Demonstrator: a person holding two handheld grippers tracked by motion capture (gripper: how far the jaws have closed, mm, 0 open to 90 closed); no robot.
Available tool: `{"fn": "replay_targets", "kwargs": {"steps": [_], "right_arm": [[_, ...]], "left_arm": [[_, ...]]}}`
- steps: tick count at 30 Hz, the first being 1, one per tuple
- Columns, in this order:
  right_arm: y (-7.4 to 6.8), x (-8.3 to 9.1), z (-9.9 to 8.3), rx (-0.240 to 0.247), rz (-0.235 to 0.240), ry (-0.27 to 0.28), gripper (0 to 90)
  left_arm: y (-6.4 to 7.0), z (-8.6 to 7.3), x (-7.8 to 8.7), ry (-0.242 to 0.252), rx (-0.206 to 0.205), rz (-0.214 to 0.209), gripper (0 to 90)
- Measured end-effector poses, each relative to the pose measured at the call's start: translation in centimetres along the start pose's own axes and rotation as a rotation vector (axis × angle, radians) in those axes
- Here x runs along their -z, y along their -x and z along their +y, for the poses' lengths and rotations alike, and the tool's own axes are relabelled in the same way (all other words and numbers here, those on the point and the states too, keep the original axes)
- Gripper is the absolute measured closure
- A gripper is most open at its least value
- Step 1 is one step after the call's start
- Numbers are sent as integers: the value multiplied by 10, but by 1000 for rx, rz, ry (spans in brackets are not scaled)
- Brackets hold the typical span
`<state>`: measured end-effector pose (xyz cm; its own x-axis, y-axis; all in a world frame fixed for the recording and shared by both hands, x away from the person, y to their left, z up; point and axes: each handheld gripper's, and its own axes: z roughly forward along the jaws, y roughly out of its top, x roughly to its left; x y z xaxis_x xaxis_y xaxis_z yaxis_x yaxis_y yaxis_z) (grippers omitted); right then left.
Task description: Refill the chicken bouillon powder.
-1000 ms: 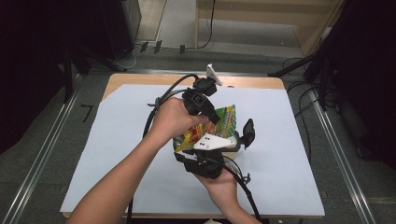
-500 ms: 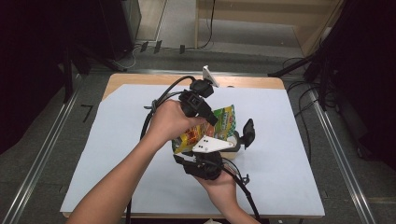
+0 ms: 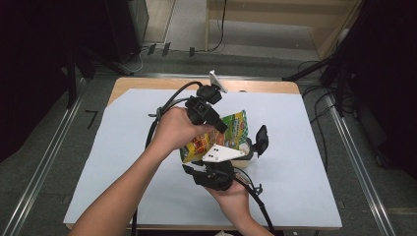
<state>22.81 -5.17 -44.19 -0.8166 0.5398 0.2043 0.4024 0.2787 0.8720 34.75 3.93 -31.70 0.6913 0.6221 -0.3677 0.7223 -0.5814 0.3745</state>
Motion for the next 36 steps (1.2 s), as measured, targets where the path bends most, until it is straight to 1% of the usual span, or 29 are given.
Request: {"fn": "replay_targets", "kwargs": {"steps": [7,11,17,24,27,31,36], "right_arm": [[1,-1,-3,8,7,-6,634],[2,0,-5,2,15,-9,630],[2,-1,-8,12,9,-23,630],[3,-3,-12,15,15,-43,624],[3,-4,-13,23,17,-52,624],[3,-6,-17,28,10,-61,618],[5,-8,-20,24,8,-71,618]], "left_arm": [[-2,-6,1,15,-5,-12,879],[-3,-10,1,28,-7,-19,879],[-7,-19,2,55,-15,-36,882],[-13,-28,3,80,-7,-58,880],[-14,-33,3,90,-12,-65,880],[-16,-39,5,98,-15,-60,887],[-22,-48,5,121,-13,-76,890]]}}
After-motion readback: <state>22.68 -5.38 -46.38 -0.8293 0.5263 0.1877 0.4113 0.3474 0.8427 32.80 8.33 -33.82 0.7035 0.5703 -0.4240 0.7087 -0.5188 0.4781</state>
